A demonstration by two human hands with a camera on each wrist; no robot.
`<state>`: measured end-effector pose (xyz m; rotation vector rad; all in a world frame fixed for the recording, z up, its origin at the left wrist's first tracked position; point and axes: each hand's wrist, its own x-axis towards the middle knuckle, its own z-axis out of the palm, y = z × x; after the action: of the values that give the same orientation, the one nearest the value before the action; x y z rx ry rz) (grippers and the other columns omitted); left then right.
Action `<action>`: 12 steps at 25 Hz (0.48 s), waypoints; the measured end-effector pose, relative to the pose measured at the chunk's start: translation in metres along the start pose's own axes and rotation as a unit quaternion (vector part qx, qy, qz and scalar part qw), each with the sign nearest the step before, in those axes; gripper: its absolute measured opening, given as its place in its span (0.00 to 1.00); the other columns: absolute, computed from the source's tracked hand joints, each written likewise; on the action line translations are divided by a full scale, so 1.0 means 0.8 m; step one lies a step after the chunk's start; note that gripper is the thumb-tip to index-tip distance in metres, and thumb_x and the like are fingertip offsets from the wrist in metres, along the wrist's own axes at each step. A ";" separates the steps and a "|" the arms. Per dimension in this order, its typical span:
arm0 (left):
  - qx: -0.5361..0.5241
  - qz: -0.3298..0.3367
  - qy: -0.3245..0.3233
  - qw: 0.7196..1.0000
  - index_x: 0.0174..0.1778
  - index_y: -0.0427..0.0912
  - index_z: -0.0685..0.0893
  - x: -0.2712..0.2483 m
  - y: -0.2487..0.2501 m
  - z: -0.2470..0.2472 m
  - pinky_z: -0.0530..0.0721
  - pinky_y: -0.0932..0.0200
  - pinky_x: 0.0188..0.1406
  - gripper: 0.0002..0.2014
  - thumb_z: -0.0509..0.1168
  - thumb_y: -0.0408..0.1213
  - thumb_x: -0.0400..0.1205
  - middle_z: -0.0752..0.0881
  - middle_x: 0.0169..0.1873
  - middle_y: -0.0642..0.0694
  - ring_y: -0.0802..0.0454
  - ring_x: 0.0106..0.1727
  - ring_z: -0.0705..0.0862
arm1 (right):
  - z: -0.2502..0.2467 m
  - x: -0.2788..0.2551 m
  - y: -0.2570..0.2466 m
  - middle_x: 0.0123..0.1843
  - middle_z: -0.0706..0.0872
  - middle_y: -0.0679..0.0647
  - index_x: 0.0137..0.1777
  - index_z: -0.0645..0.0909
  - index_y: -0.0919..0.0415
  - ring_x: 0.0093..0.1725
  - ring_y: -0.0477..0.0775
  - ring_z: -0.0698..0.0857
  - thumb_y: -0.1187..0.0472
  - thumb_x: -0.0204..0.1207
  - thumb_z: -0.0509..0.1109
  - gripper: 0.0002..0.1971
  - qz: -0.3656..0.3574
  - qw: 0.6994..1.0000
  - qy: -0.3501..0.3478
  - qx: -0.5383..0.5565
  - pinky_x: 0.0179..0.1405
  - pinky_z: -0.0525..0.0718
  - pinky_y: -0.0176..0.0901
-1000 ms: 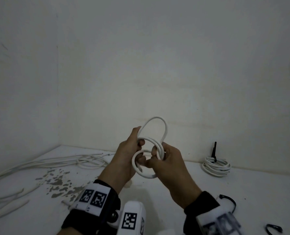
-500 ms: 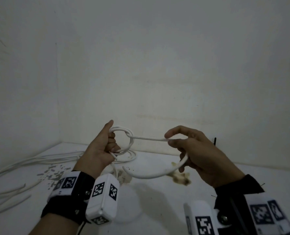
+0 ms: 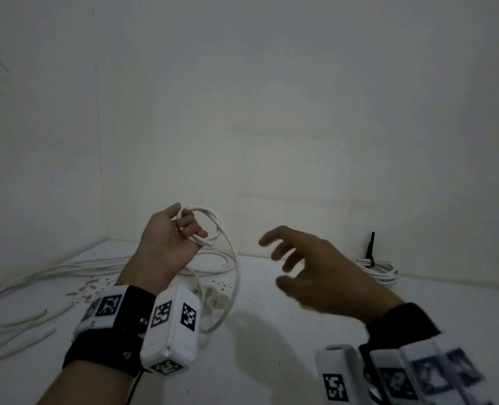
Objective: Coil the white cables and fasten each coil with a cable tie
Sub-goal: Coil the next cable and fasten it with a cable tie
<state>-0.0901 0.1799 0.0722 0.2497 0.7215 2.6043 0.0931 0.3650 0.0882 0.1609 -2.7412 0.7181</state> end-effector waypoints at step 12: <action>-0.041 -0.026 -0.062 0.997 0.35 0.41 0.69 -0.008 -0.016 0.020 0.73 0.57 0.49 0.16 0.49 0.39 0.89 0.72 0.27 0.49 0.54 0.26 0.69 | 0.044 0.018 0.000 0.68 0.85 0.43 0.57 0.90 0.44 0.68 0.47 0.76 0.37 0.78 0.68 0.17 -0.080 0.975 0.071 -0.196 0.60 0.77 0.49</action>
<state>-0.0758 0.1943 0.0787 0.3581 0.5704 2.5359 0.0698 0.3469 0.0635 0.2272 -2.6324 0.1318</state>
